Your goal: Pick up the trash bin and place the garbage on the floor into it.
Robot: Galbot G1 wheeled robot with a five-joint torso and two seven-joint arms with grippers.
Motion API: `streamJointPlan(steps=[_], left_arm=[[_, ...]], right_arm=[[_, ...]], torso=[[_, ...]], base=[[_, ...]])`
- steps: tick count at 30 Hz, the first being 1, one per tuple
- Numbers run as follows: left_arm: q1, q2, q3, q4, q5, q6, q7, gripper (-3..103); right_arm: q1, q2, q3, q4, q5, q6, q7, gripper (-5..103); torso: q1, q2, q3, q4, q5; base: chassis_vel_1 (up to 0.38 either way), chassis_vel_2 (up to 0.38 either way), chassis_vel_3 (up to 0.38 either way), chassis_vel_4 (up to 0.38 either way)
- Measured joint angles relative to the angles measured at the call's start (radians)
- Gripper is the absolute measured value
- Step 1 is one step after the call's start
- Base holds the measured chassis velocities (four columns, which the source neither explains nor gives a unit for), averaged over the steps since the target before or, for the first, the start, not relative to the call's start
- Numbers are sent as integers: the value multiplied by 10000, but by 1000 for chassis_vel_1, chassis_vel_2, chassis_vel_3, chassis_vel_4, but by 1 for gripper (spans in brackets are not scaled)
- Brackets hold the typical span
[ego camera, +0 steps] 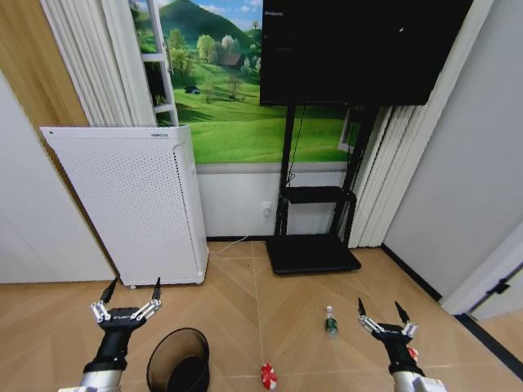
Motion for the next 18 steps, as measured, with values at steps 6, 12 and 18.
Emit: streamJointPlan(steps=[6, 12, 18], left_arm=[[29, 2, -8, 1, 0, -6, 0, 100], [65, -18, 8, -3, 11, -13, 4, 100], [61, -8, 21, -5, 33, -13, 8, 100]], right_arm=[[-11, 12, -5, -13, -28, 28, 0, 100], [-10, 10, -21, -28, -46, 41, 0, 100], [-13, 10, -16, -102, -65, 93, 0, 100]], torso=[[-54, -183, -131, 0, 0], [-146, -470, -324, 0, 0], [-204, -670, -468, 0, 0]], base=[[0, 0, 0, 0], [0, 0, 0, 0], [0, 0, 0, 0]])
